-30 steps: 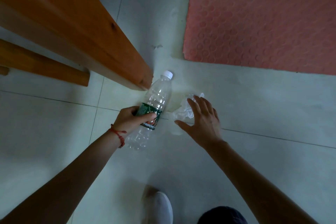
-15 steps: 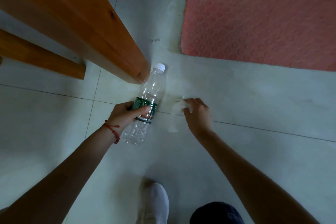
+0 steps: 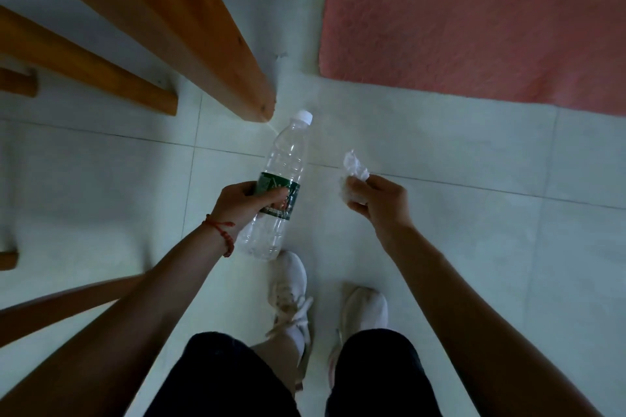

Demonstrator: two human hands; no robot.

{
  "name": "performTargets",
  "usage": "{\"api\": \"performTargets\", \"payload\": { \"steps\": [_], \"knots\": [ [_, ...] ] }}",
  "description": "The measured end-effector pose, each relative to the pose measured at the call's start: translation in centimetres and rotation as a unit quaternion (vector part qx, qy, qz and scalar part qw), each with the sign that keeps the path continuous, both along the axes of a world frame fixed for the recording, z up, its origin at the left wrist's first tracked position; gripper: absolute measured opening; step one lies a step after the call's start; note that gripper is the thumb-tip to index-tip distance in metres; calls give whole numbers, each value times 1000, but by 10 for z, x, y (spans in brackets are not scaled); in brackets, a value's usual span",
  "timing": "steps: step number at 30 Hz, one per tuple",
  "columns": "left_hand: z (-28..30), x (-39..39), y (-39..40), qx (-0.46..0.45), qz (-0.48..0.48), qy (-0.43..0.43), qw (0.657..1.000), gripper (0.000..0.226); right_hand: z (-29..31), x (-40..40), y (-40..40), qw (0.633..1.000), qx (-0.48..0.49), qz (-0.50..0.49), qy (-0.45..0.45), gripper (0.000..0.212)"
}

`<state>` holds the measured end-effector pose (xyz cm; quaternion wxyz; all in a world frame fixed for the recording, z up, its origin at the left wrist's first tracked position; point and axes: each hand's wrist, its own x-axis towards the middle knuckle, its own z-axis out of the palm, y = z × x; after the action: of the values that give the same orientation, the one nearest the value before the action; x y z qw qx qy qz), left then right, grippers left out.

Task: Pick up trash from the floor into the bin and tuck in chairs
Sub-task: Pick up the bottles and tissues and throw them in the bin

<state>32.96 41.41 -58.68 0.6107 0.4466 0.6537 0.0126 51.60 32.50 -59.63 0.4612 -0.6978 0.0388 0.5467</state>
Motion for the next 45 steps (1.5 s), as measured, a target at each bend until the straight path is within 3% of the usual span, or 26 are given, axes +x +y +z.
{"api": "performTargets", "payload": {
  "steps": [7, 11, 17, 29, 39, 45],
  "knots": [
    [103, 0, -22, -15, 12, -7, 1000, 35, 109, 0, -11, 999, -22, 14, -27, 30],
    [160, -2, -31, -18, 21, -8, 1000, 38, 173, 0, -14, 1000, -1, 3, -16, 8],
    [237, 1, -49, -8, 29, -16, 999, 10, 249, -2, -27, 1000, 5, -15, 0, 10],
    [378, -4, -106, 37, 175, -55, 982, 8, 388, -4, -78, 997, 30, 72, -15, 12],
    [443, -47, -190, 47, 296, -68, 952, 11, 457, -30, -120, 984, 41, 167, -46, 22],
    [459, -93, -244, 55, 341, -54, 937, 10, 477, -69, -138, 973, 40, 223, -54, 13]
  ]
}}
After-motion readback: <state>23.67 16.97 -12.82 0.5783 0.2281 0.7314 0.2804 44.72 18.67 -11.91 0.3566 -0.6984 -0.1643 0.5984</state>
